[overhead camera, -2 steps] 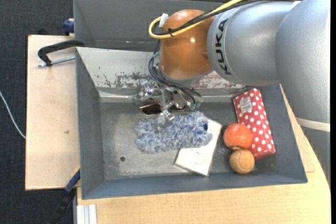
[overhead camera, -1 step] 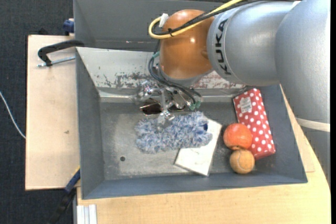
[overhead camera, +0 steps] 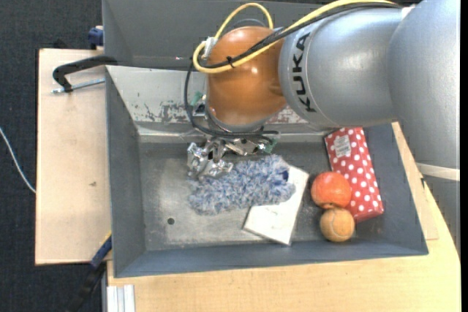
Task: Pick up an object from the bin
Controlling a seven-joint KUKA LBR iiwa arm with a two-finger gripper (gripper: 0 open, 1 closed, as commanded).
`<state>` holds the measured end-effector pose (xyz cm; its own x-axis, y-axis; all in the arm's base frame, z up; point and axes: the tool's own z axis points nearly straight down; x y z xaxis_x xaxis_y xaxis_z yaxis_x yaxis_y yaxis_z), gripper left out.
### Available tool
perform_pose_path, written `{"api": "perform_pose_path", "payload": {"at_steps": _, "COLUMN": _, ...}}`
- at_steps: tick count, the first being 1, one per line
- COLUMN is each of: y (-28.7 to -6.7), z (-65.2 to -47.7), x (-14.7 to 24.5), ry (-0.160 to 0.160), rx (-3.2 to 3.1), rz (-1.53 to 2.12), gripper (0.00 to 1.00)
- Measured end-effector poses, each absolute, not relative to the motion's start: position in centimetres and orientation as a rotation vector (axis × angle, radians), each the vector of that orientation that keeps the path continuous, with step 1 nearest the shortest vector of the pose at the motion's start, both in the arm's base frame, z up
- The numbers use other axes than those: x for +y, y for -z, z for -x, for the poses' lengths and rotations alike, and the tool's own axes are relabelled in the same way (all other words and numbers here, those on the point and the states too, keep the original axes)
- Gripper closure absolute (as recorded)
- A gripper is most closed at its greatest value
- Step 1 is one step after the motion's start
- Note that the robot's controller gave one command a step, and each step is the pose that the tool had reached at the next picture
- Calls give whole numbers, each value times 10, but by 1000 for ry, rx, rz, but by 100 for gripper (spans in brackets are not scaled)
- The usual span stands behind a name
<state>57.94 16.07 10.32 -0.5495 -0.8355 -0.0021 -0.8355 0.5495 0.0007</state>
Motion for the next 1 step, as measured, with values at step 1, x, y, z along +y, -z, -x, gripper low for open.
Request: {"api": "perform_pose_path", "payload": {"at_steps": 1, "y": -103, "z": -579, "x": 161, "ry": -4, "rx": 2763, "rz": 1490, "gripper": 0}}
